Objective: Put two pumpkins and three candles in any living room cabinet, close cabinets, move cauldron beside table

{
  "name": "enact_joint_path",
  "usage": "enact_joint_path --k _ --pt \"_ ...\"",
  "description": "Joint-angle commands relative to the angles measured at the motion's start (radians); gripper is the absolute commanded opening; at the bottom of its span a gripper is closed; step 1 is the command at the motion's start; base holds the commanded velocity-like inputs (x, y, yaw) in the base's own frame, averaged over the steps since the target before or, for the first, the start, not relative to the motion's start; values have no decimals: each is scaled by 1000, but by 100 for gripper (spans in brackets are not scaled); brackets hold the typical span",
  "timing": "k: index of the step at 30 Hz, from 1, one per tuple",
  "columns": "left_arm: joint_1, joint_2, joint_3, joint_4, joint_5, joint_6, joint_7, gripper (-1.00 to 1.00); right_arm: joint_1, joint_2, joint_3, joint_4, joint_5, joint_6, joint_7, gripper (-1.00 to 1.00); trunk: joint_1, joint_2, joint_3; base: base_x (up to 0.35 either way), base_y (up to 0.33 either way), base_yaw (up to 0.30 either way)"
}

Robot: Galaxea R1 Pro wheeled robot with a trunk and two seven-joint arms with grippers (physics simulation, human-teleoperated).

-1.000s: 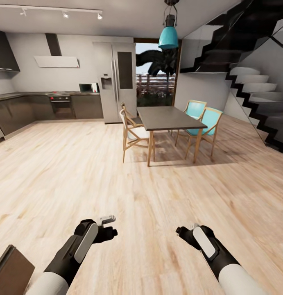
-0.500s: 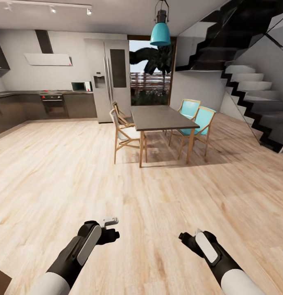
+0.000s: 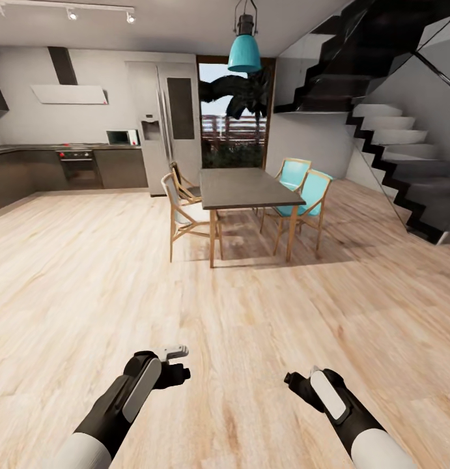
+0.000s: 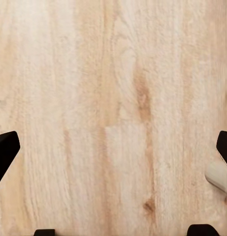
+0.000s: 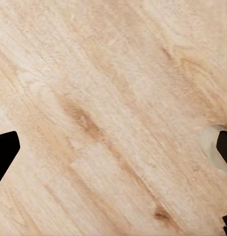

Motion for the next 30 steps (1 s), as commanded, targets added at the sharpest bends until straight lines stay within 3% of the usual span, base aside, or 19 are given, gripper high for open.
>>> enact_joint_path --k 1,12,18,25,30 --pt "0 0 0 0 0 0 0 100 0 0 0 6 0 0 0 100 0 0 0 -81 -326 0" --pt "0 0 0 0 1 0 0 100 0 9 9 39 3 -6 -7 100 0 0 0 -92 -276 0" --pt "0 0 1 -2 1 0 -1 100 0 22 17 44 11 -1 -127 100 0 0 0 28 -131 0" --pt "0 1 3 -3 1 0 -2 100 1 40 123 151 20 -6 -157 100 11 -21 -9 1 -7 0" --pt "0 2 6 -4 1 -1 -1 100 1 44 138 164 21 -1 -158 100 19 -35 -16 0 0 0"
